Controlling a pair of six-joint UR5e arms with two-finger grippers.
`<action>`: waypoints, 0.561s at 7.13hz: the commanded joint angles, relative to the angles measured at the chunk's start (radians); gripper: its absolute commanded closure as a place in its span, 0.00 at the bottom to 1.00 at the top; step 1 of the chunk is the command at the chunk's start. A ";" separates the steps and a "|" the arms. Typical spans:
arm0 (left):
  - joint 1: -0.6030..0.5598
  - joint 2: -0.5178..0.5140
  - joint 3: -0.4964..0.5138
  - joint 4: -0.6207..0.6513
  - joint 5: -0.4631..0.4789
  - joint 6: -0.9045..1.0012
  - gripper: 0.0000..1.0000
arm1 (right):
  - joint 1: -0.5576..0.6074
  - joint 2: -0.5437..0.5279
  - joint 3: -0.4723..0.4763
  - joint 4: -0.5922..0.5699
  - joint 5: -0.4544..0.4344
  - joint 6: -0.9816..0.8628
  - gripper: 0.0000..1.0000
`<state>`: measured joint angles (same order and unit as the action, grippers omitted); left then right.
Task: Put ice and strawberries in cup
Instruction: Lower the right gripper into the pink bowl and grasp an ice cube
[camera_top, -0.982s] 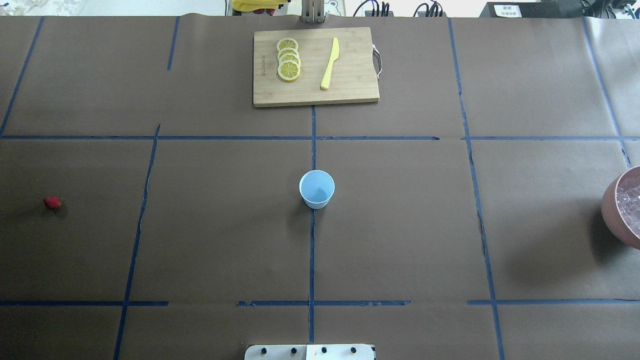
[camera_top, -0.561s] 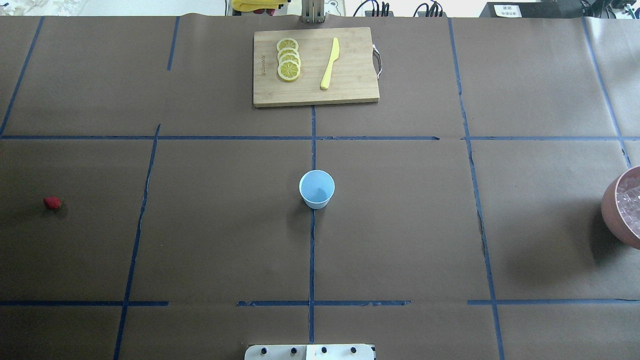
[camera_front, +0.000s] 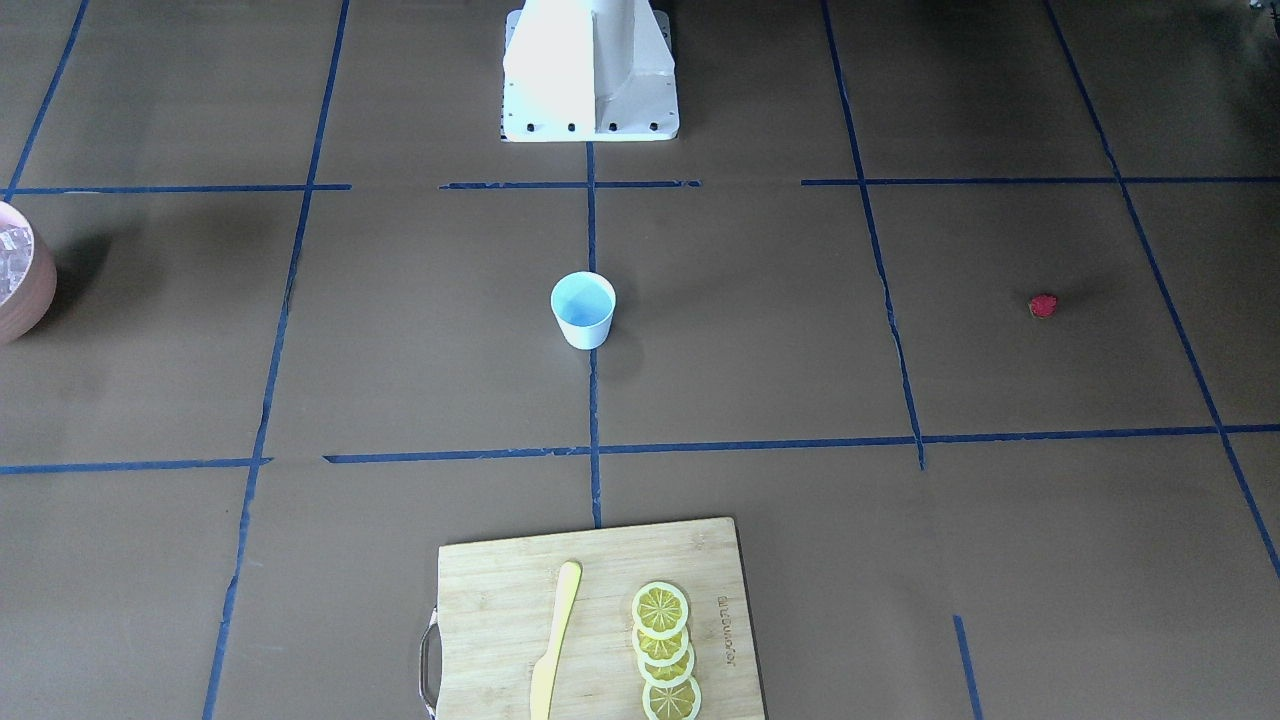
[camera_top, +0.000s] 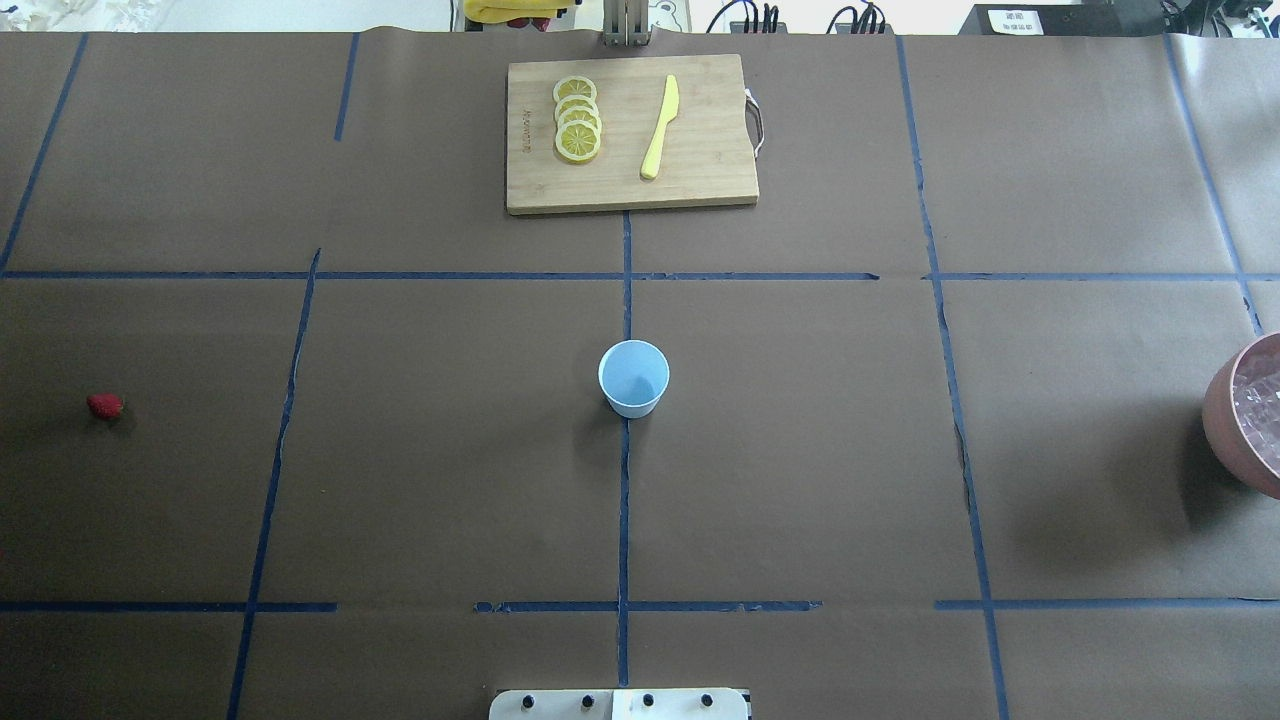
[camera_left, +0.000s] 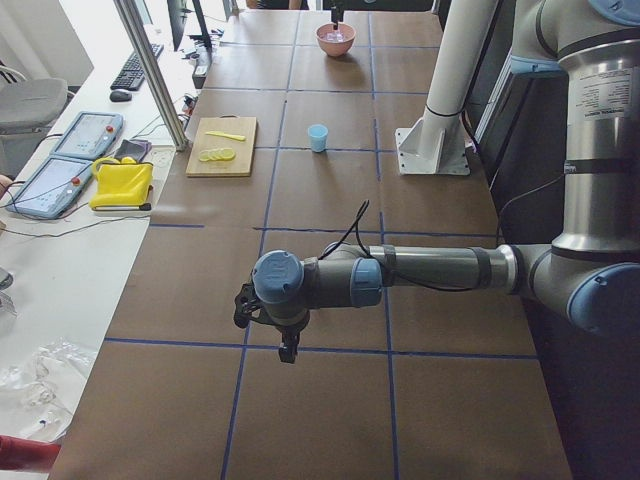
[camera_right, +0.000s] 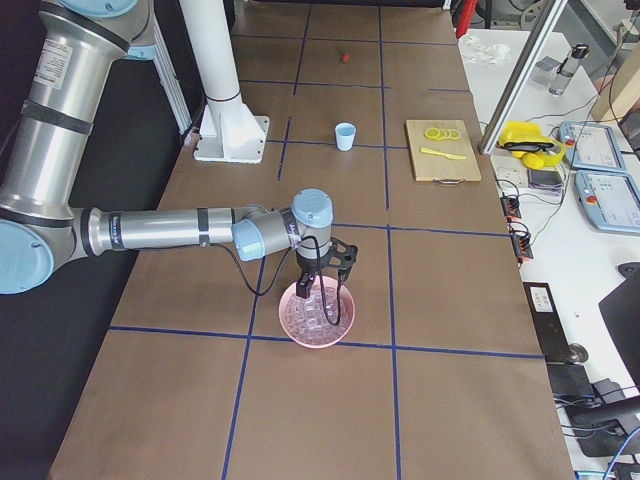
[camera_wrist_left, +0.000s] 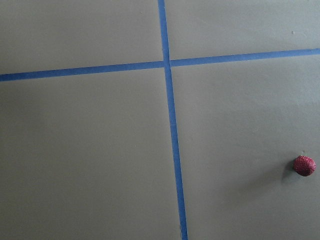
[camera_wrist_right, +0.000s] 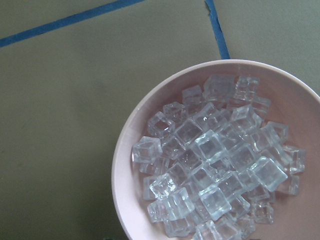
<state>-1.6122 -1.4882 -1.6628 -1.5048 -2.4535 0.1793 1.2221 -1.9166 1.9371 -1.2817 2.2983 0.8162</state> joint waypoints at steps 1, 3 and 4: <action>0.000 0.000 -0.005 0.000 -0.001 -0.003 0.00 | -0.044 -0.015 -0.036 0.050 -0.014 0.133 0.08; 0.000 0.000 -0.008 0.000 -0.001 -0.003 0.00 | -0.053 -0.009 -0.064 0.051 -0.013 0.174 0.08; 0.000 0.000 -0.011 0.000 -0.001 -0.004 0.00 | -0.065 -0.007 -0.067 0.077 -0.020 0.199 0.10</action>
<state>-1.6122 -1.4880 -1.6702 -1.5048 -2.4544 0.1760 1.1682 -1.9260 1.8762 -1.2251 2.2834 0.9807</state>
